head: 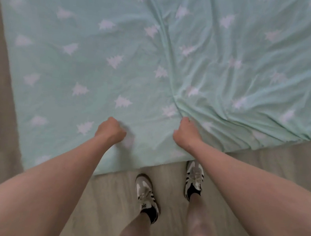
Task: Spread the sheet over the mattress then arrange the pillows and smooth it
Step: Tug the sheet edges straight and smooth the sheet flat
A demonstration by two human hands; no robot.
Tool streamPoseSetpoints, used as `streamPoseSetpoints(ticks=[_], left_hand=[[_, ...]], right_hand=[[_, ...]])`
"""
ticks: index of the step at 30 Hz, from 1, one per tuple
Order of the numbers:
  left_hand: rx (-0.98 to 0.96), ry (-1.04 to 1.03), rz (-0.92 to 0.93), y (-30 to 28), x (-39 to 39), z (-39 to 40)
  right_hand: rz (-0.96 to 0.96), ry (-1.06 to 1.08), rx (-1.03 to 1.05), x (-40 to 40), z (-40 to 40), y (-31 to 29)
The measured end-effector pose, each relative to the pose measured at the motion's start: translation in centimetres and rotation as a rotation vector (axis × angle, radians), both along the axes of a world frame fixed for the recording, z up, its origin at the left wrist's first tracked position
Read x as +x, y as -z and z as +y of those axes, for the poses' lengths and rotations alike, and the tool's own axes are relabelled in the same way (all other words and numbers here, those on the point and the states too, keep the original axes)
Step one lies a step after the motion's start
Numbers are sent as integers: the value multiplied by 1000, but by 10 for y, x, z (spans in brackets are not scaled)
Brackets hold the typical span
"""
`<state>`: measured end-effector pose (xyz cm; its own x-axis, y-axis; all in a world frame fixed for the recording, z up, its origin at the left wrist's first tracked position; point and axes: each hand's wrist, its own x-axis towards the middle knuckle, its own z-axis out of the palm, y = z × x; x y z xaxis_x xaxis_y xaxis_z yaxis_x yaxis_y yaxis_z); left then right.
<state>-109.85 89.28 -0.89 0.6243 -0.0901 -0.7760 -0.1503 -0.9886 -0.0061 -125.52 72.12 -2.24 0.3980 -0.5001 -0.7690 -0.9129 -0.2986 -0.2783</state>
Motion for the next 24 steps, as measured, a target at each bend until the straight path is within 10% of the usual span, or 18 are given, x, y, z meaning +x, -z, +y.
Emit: streamPoseSetpoints(ticks=[10,17,24], left_hand=[[174,64,-148,26,40,117],[-68,374,-366,79,68,179],[-170,251,-225,64,80,228]], right_hand=[[68,-140,-43,60,102,31],[47,-142,-426,70,150,68],[-35,-58,-438,72,170,48]])
